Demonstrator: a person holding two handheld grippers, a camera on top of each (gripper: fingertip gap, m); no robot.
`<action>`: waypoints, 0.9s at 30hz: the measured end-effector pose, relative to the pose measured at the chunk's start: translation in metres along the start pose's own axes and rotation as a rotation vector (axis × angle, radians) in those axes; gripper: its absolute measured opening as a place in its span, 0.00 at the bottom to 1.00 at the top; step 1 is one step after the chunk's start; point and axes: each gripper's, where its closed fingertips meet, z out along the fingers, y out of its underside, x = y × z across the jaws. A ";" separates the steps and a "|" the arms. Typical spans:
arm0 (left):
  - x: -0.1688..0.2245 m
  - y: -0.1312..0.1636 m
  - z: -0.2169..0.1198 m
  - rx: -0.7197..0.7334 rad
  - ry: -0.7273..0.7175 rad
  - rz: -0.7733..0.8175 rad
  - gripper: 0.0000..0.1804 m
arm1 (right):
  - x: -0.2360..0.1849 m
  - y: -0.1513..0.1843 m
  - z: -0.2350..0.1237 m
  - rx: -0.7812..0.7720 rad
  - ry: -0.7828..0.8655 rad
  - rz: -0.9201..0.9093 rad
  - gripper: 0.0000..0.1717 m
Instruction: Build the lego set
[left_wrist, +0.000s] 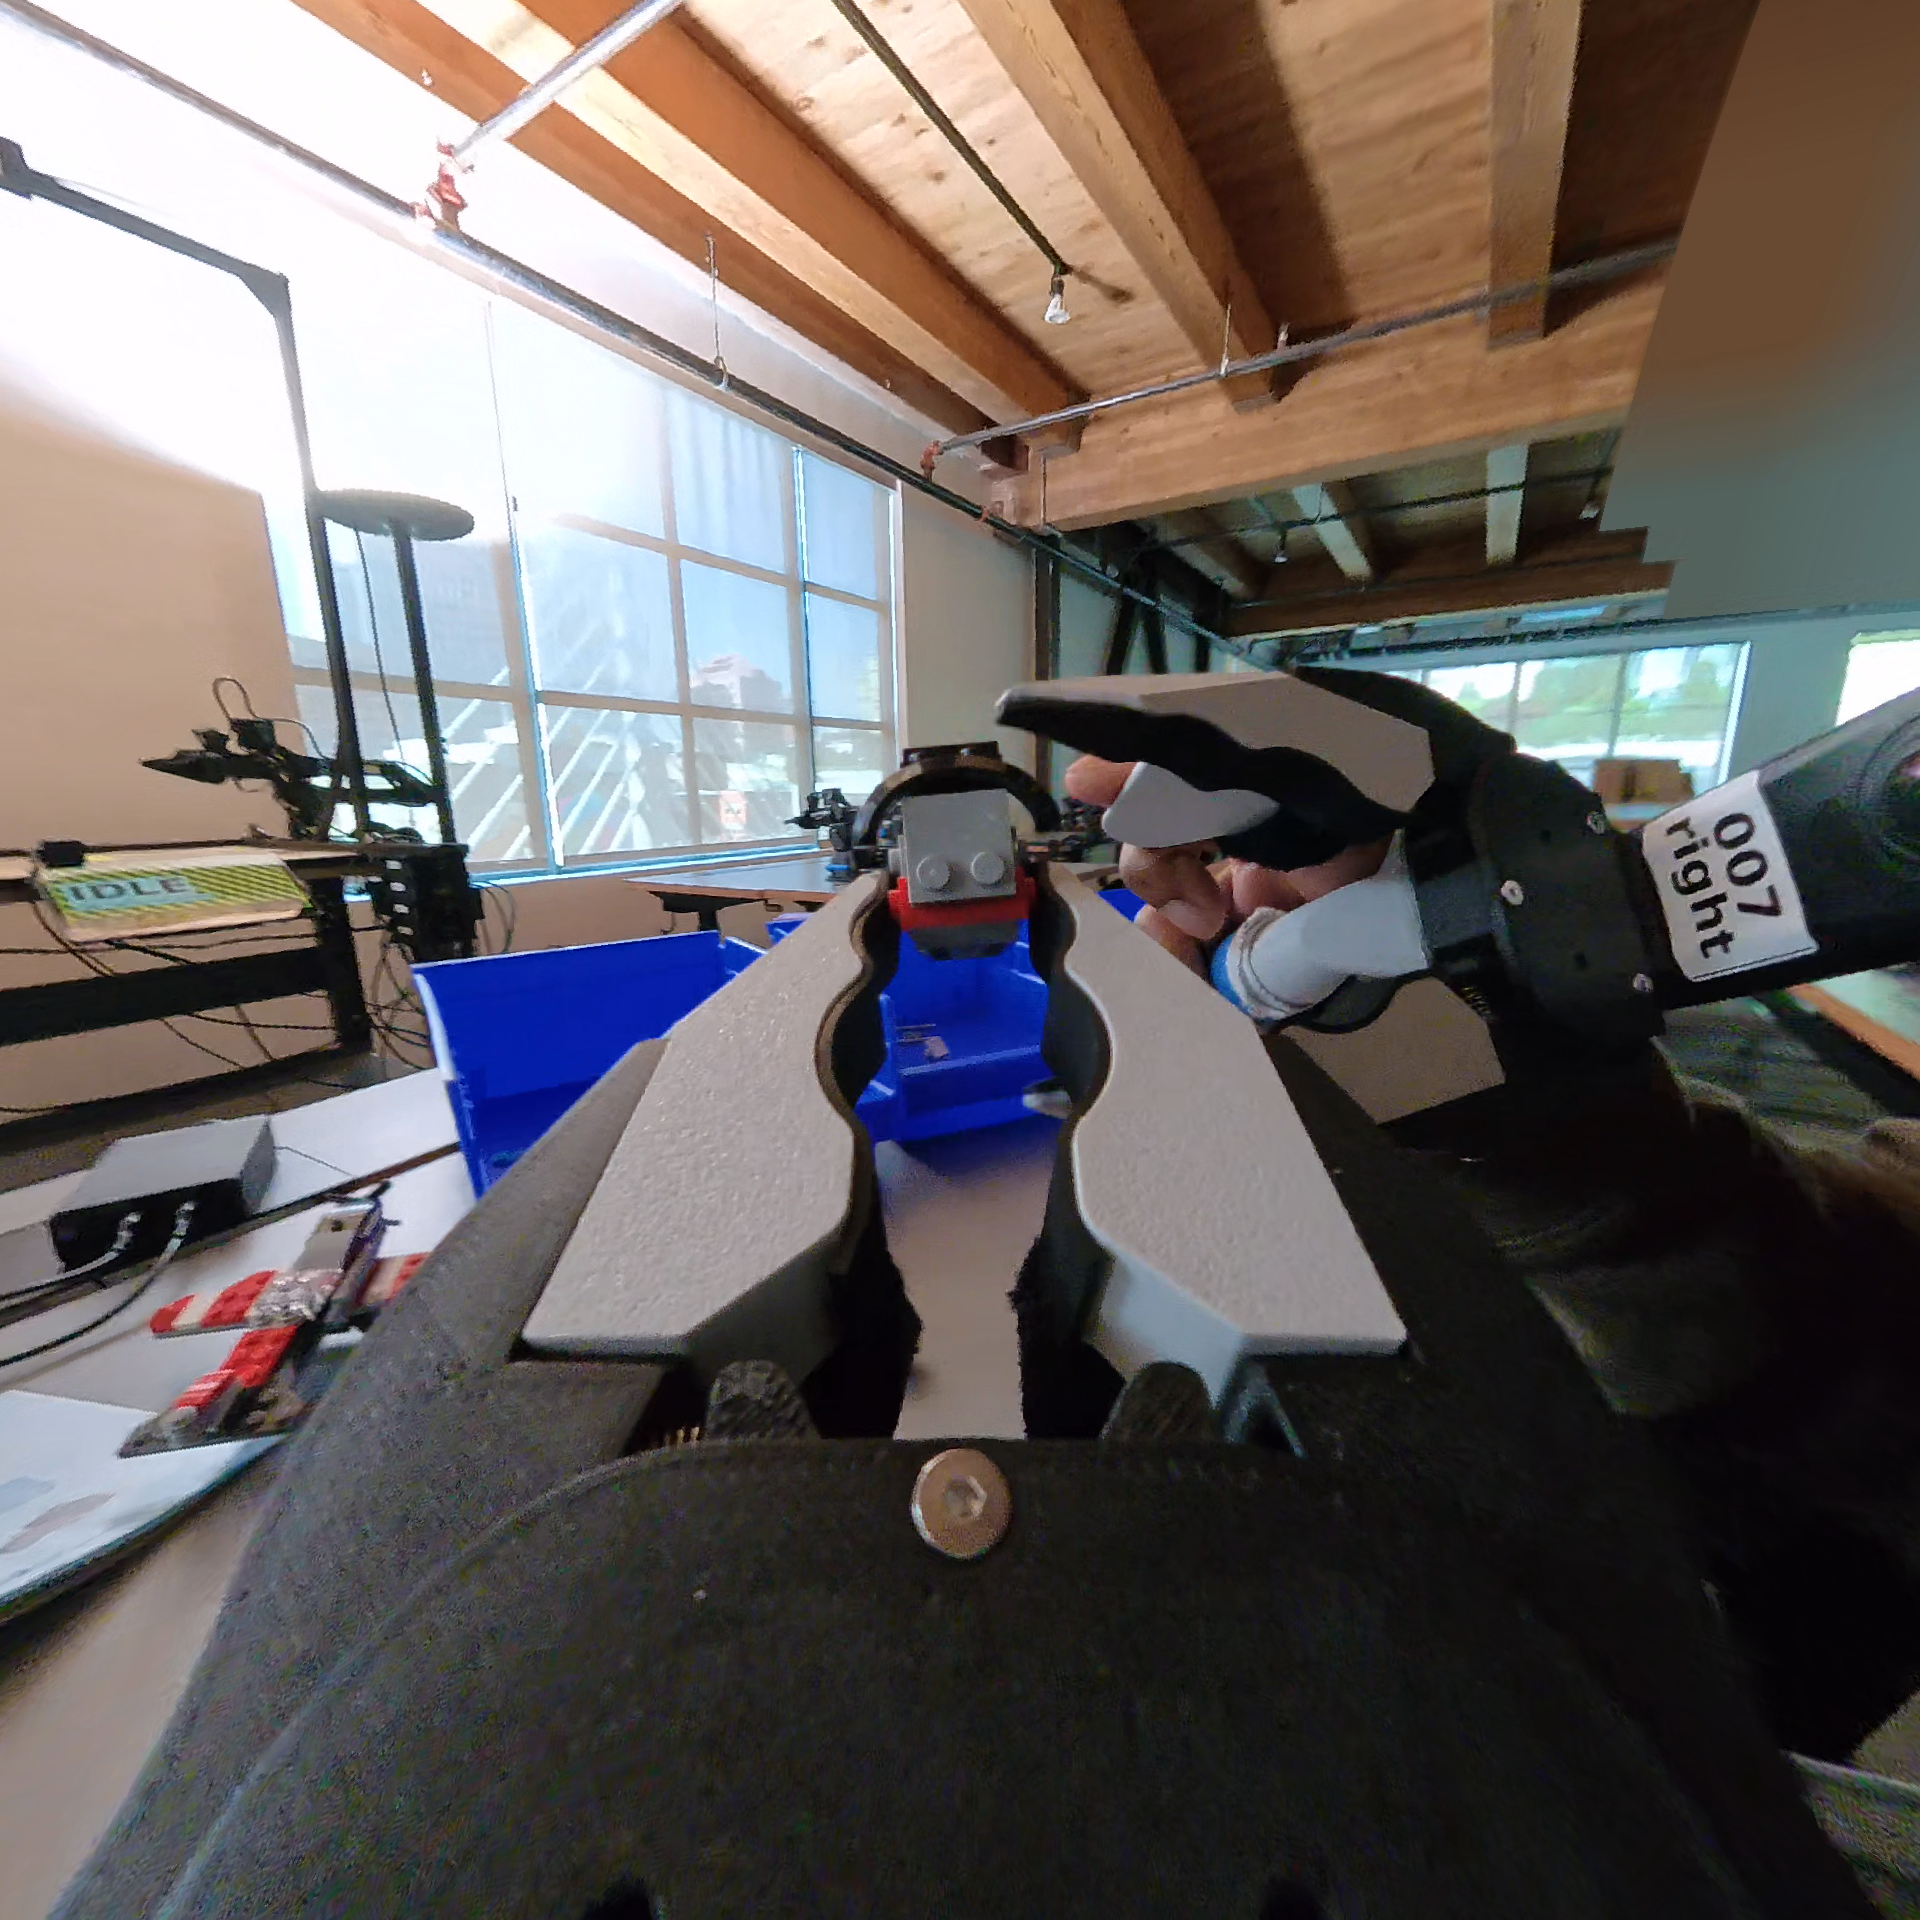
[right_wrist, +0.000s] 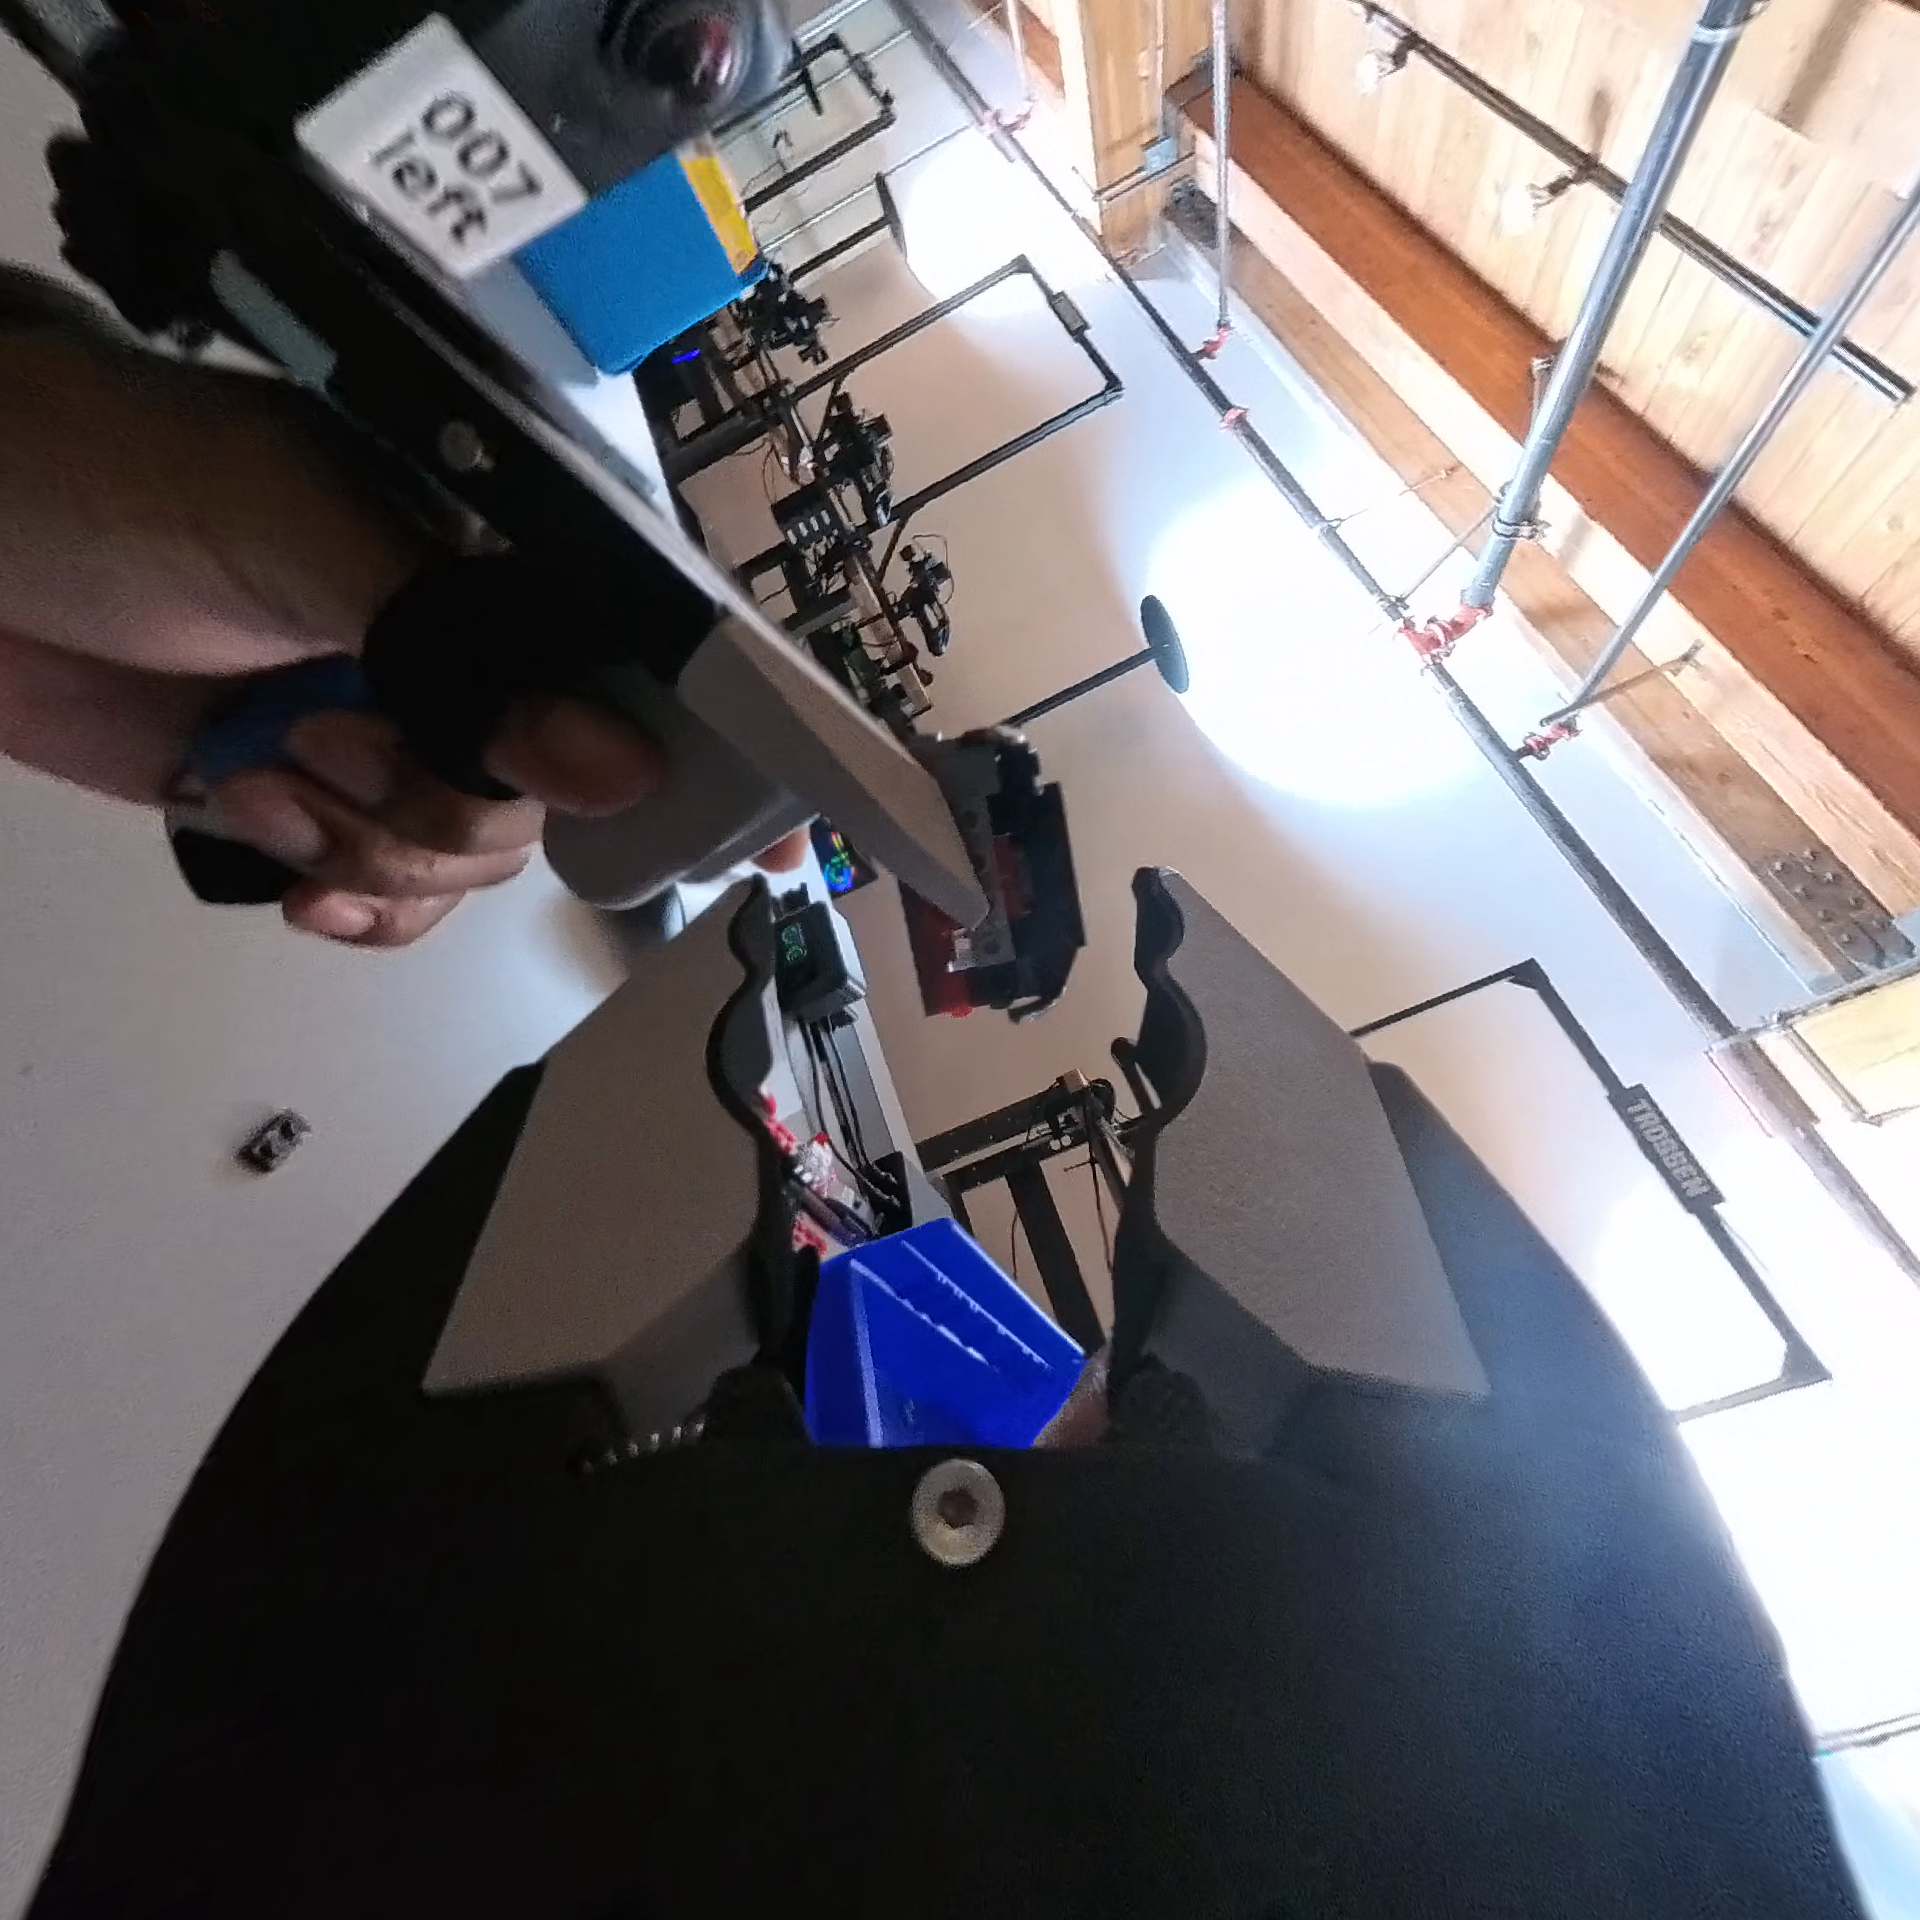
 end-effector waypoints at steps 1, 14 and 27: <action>0.001 0.000 0.000 -0.004 -0.006 0.026 0.14 | -0.001 0.002 0.000 -0.011 0.000 -0.020 0.42; 0.020 0.003 0.002 0.004 0.010 0.033 0.14 | -0.001 -0.002 -0.003 -0.011 -0.032 -0.063 0.31; 0.023 0.005 0.001 0.003 0.011 0.038 0.14 | -0.001 0.000 -0.006 0.012 -0.032 -0.107 0.23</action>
